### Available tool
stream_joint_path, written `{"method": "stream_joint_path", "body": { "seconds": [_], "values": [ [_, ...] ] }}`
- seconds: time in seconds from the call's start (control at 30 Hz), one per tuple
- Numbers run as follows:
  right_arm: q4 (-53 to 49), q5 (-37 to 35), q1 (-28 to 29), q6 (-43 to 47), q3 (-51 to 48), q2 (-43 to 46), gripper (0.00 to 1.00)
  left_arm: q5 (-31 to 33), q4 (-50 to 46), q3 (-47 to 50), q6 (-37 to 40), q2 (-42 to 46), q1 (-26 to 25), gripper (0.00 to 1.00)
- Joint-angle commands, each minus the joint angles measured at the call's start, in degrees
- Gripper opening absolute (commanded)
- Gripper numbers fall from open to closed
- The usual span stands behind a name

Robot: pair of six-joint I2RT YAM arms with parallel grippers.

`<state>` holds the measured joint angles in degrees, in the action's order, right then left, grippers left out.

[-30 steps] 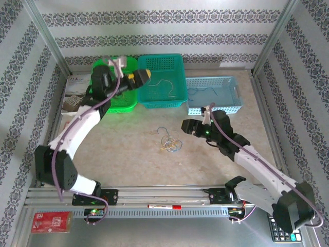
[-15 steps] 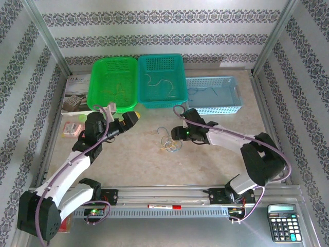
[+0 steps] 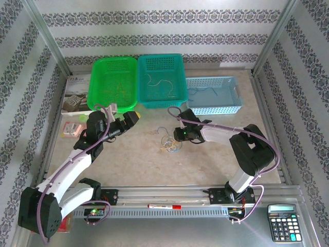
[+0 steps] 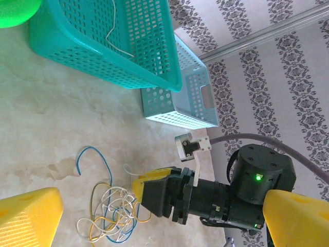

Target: Untangle the cables

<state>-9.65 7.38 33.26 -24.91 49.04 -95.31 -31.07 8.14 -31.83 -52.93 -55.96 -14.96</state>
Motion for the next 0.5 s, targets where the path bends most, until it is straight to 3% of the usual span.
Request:
{"method": "stream_joint_path", "body": {
  "seconds": [0.0, 0.03, 0.3, 0.47],
  "values": [
    [-0.2, 1.8, 0.4, 1.3, 2.0, 3.1, 0.04, -0.8, 2.1, -1.7, -1.0, -0.4, -0.6, 1.00],
    [-0.7, 2.2, 0.5, 1.1, 2.0, 5.0, 0.00, -0.8, 2.1, -1.8, -1.0, -0.5, -0.6, 1.00],
    [0.7, 6.1, 3.2, -2.6, 1.8, 24.4, 0.00, -1.9, 5.7, -2.1, -3.8, -2.6, -0.8, 1.00],
    [5.2, 7.2, 4.8, -3.2, -0.9, 31.2, 0.00, -3.1, 8.9, -2.7, -5.5, -3.9, -0.9, 1.00]
  ]
}}
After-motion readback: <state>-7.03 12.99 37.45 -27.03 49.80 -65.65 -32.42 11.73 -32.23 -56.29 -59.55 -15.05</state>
